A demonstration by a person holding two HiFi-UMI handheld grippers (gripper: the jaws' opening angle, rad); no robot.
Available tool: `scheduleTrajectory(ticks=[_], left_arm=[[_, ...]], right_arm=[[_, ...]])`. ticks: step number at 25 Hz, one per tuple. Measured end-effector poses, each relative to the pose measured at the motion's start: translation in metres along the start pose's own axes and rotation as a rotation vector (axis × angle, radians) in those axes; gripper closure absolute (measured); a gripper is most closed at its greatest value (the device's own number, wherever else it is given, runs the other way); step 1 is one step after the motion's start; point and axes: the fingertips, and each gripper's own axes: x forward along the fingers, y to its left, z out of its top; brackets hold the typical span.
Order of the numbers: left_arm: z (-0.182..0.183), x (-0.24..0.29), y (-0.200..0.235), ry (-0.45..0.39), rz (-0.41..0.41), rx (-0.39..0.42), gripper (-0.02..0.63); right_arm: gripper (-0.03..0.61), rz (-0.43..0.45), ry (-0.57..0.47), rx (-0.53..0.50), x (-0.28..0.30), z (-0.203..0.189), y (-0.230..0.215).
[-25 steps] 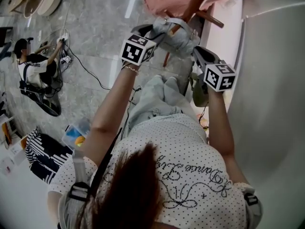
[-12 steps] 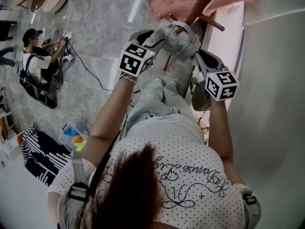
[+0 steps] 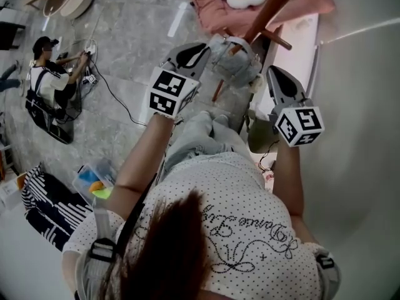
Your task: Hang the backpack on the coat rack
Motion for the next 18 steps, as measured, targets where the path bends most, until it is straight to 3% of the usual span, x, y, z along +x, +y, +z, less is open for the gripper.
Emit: scheduleTrajectory(ticks=[6, 13, 18], left_arm=[[0.030, -0.023, 0.003, -0.110, 0.065, -0.004, 0.609], [0.047, -0.033, 0.008, -0.176, 0.111, 0.003, 0.609], [0.051, -0.039, 0.012, -0.191, 0.125, 0.011, 0.609]], right_arm=[[0.566, -0.041, -0.097, -0.049, -0.017, 0.039, 0.002], [0.566, -0.102, -0.234, -0.063, -0.032, 0.067, -0.006], [0.566, -0.110, -0.269, -0.076, -0.038, 0.073, 0.001]])
